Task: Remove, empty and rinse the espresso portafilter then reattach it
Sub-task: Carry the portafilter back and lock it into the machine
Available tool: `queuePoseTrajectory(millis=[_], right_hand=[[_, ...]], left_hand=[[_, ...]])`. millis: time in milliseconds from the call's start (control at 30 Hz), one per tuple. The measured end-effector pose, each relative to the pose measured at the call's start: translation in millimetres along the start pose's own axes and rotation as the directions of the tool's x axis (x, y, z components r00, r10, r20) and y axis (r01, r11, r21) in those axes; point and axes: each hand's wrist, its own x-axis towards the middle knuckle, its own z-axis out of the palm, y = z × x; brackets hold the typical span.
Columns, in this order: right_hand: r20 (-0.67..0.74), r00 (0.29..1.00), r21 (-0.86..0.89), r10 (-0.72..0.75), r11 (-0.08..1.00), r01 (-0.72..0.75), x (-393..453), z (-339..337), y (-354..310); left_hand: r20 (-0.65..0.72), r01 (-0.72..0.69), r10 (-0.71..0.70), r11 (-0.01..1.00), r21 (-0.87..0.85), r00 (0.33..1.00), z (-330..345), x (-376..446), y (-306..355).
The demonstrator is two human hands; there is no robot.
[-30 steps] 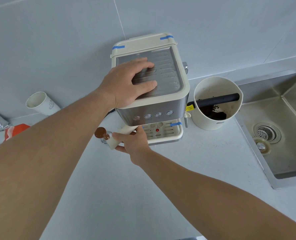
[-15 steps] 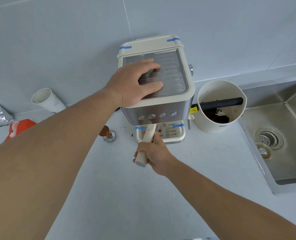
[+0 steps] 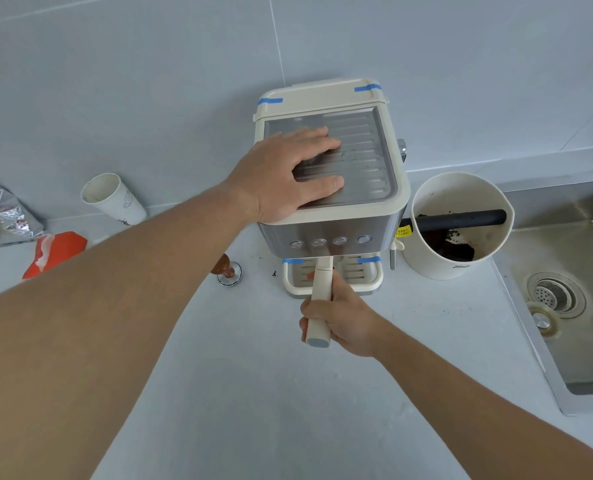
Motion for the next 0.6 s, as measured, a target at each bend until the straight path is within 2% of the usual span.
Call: queuePoseTrajectory(millis=[233, 600], right_hand=[[0.075, 0.995, -0.032, 0.061, 0.998, -0.059, -5, -12, -6], [-0.082, 0.996, 0.097, 0.026, 0.995, -0.018, -24, -8, -3]], left_hand=[[-0.013, 0.005, -0.005, 1.0, -0.002, 1.0, 0, 0, 3], [-0.054, 0.029, -0.03, 0.999, -0.026, 0.998, 2, 0, 4]])
